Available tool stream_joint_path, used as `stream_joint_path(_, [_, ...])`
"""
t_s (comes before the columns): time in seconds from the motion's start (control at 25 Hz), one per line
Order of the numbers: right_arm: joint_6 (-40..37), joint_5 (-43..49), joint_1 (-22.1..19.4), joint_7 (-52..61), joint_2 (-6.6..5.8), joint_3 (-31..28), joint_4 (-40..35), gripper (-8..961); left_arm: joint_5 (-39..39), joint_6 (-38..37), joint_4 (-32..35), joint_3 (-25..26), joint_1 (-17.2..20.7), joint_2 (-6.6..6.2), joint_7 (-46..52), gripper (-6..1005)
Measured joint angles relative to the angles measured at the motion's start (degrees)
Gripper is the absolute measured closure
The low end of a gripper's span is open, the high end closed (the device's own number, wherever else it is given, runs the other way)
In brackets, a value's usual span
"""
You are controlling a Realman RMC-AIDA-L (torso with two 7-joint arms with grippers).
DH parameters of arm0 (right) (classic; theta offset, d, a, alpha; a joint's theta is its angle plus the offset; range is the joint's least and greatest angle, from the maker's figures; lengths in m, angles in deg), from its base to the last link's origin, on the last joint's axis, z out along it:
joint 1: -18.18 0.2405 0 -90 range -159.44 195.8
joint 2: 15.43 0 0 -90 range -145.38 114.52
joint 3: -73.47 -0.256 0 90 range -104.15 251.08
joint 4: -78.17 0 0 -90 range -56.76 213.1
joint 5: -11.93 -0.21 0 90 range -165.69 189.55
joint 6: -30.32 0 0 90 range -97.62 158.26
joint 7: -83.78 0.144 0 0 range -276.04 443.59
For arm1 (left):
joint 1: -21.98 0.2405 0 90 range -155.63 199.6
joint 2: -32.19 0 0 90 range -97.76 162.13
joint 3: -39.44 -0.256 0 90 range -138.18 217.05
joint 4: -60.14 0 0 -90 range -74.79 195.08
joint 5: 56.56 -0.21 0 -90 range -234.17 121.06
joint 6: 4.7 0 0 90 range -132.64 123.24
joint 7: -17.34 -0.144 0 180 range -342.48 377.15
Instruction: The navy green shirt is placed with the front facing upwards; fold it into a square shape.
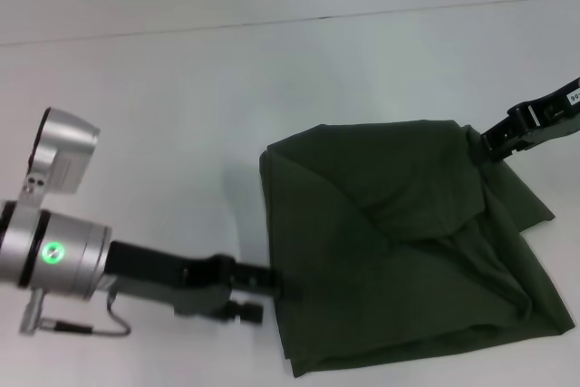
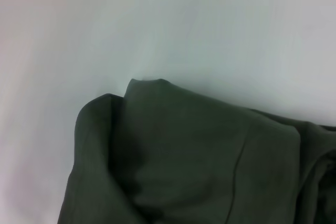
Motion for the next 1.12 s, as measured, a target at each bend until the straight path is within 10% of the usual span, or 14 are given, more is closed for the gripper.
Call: stream_joint_path(1.12, [-0.5, 0.0, -0.28, 0.15, -0.05, -1.2, 0.0, 585, -0.05, 16.72, -0.04, -6.03, -3.07, 1.81, -0.16, 115])
